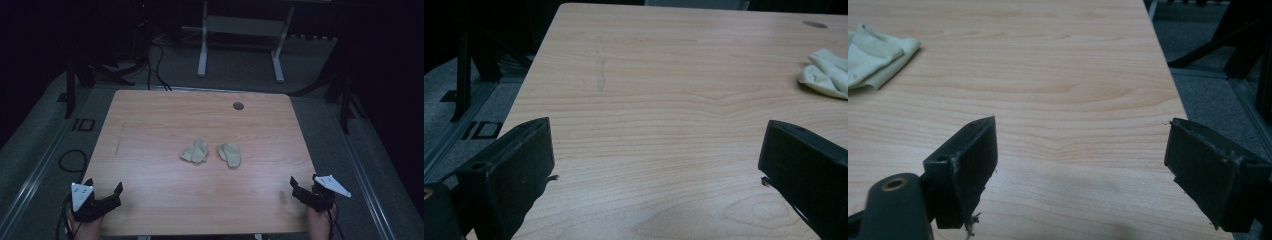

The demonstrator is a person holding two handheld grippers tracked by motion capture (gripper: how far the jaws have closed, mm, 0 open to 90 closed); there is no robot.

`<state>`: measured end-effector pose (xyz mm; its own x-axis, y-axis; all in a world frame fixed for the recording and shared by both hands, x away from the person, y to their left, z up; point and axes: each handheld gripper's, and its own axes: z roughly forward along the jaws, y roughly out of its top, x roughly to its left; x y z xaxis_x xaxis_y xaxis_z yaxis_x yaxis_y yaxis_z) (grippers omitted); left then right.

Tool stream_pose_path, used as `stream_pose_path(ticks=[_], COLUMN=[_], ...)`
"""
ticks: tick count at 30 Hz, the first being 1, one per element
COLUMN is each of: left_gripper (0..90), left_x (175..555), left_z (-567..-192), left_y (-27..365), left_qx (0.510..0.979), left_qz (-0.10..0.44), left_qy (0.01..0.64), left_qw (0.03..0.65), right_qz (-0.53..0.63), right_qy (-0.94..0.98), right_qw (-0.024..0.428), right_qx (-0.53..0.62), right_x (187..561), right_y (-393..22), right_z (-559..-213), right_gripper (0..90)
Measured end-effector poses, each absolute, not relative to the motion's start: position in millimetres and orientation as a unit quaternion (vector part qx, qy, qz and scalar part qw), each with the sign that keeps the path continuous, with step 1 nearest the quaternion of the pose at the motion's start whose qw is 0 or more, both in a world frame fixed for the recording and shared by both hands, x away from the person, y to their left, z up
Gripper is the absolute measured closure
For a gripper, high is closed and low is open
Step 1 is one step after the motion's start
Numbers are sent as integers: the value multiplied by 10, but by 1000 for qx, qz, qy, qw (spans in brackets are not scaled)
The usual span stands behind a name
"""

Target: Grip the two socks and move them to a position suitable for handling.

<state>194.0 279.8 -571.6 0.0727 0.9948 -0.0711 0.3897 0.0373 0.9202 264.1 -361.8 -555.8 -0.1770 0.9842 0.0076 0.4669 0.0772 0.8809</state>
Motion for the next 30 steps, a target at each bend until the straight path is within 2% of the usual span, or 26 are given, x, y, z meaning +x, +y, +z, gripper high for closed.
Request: stream_pose_path(ticks=[7, 18, 24, 30], left_gripper=[17, 17, 17, 17], left_x=[1942, 1939, 1944, 1939], left_z=[-5712, -5694, -5697, -5692], left_y=[2803, 2710, 2676, 2687], left_qx=[597, 612, 615, 612], left_qz=[352, 351, 356, 355], left_qy=[579, 563, 561, 561], left_qw=[430, 430, 424, 430], right_qz=[397, 390, 389, 397], right_qy=[665, 706, 712, 725], right_qw=[315, 244, 242, 214], right_qx=[549, 539, 531, 520], right_x=[2674, 2803, 2897, 3053], right_y=[-3626, -3516, -3433, -3298], right_z=[-5528, -5465, -5422, -5352], right_gripper=[138, 141, 135, 133])
